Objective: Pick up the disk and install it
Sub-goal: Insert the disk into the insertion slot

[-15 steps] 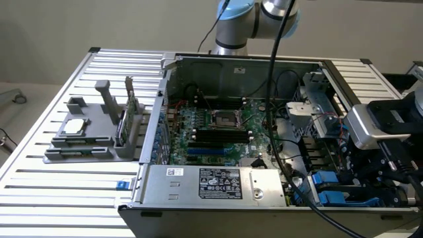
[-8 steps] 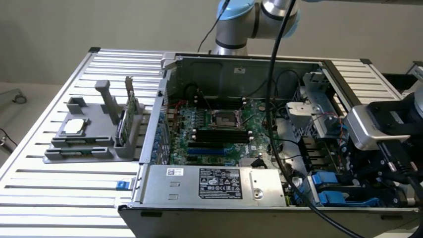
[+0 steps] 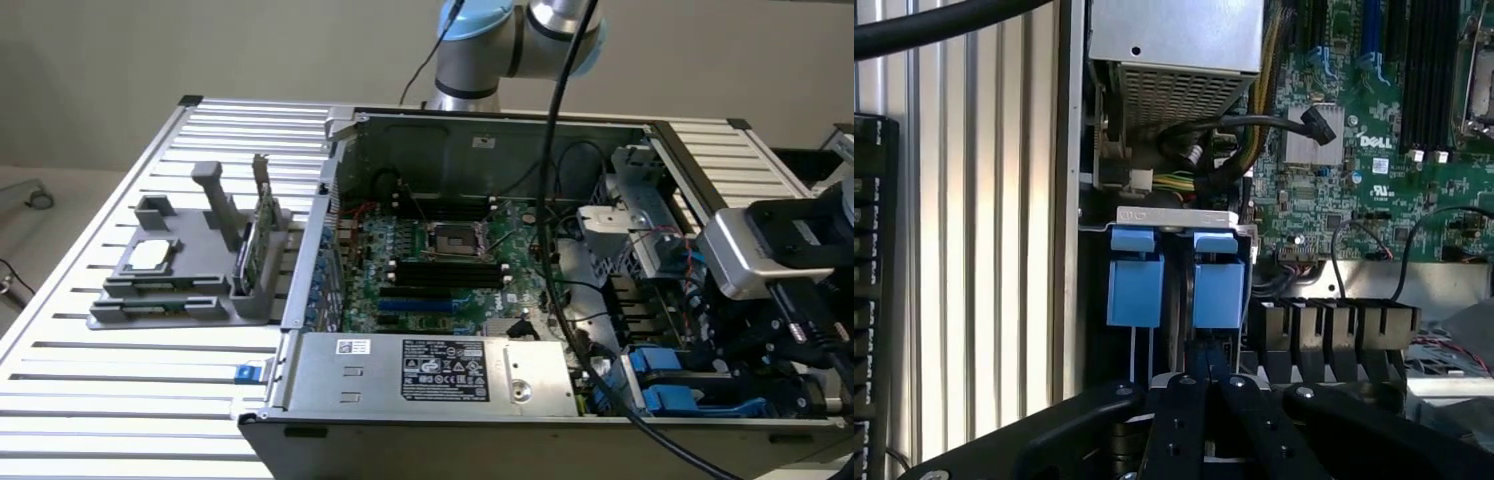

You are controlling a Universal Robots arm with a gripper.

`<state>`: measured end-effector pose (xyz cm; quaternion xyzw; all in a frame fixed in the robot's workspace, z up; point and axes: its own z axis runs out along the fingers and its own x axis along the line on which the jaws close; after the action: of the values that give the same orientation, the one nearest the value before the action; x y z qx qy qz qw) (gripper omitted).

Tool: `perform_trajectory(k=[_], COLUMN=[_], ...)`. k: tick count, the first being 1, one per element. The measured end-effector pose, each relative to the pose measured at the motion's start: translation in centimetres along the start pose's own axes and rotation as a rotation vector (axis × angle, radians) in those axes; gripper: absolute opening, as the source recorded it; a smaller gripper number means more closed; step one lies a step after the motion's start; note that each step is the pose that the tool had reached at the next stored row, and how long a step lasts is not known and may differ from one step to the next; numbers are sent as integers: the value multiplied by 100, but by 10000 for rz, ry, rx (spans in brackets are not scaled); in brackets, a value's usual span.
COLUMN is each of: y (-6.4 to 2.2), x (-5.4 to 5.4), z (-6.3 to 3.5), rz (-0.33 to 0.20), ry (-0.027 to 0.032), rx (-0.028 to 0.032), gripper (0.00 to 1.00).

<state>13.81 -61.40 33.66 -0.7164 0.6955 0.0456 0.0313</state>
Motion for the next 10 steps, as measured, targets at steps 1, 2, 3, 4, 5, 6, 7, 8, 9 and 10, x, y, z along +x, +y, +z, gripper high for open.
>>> perform_trajectory(k=[1, 2, 3, 4, 5, 6, 7, 8, 9, 10], y=[1, 2, 3, 3, 4, 5, 6, 6, 7, 7], x=[-4, -9, -14, -19, -23, -28, -32, -37, -40, -43], z=[-43, -84, -134, -175, -214, -256, -297, -337, -371, -392], rz=[1, 2, 3, 4, 4, 5, 6, 6, 7, 8], ry=[0, -2, 1, 3, 0, 1, 2, 0, 3, 0], rx=[-8, -14, -21, -28, -34, -40, -47, -53, -59, -67], gripper=[11, 11, 11, 11, 11, 11, 11, 11, 11, 11])
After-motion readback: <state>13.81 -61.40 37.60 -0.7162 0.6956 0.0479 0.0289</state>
